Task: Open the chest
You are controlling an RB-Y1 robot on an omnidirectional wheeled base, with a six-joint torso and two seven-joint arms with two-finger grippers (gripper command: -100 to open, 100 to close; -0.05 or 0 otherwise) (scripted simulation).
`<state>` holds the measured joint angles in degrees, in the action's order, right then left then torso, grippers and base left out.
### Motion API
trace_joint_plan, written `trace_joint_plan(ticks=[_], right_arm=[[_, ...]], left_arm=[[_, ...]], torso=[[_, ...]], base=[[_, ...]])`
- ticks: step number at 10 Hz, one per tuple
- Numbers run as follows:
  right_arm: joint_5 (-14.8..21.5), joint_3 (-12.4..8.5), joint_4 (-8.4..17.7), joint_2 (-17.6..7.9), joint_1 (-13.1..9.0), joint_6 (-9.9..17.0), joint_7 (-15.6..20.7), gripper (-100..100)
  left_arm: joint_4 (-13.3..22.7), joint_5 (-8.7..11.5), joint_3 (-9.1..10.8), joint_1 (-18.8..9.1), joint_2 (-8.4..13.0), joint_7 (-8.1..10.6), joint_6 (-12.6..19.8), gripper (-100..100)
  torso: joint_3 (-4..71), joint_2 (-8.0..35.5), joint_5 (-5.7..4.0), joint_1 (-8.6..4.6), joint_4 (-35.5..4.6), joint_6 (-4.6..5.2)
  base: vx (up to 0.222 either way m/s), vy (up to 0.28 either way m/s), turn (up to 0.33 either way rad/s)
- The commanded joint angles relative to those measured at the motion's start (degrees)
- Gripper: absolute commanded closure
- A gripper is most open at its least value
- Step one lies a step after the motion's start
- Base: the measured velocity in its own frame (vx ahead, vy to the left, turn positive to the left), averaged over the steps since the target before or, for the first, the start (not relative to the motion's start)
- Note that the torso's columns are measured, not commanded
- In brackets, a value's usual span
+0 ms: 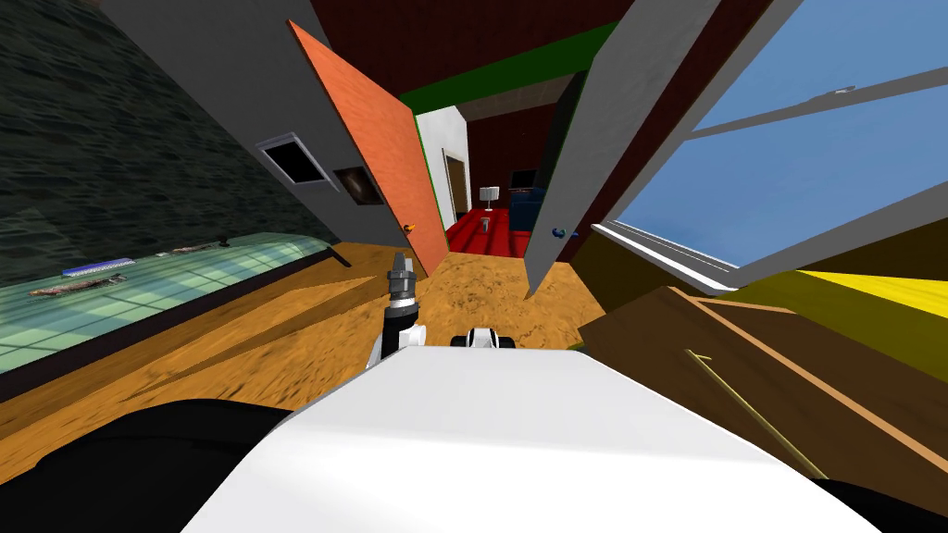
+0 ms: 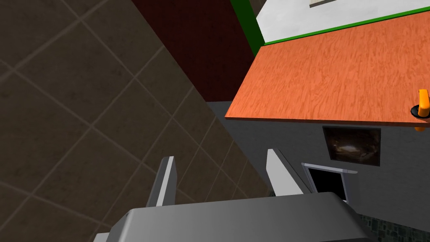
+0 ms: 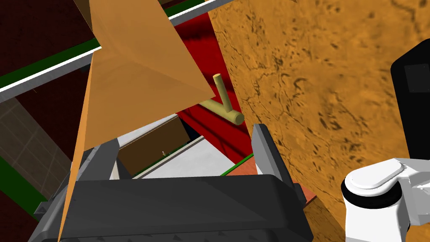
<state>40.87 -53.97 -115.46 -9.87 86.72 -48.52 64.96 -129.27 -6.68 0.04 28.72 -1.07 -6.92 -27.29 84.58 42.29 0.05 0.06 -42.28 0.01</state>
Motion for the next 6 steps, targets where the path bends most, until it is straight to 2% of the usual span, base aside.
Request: trace_joint_plan(ticks=[1, 6], right_arm=[[-0.1, -0.2, -0.1, 0.0, 0.1, -0.2, -0.2, 0], [-0.1, -0.2, -0.1, 0.0, 0.1, -0.2, -0.2, 0]], left_arm=[[0.0, 0.0, 0.00, 0.0, 0.0, 0.00, 0.0, 0], [0.0, 0.0, 0.00, 0.0, 0.0, 0.00, 0.0, 0]], torso=[[0.0, 0.0, -0.04, -0.02, 0.0, -0.01], [0.0, 0.0, -0.05, -0.07, 0.0, -0.01]], base=[[0.000, 0.000, 0.000], [0.000, 0.000, 0.000]])
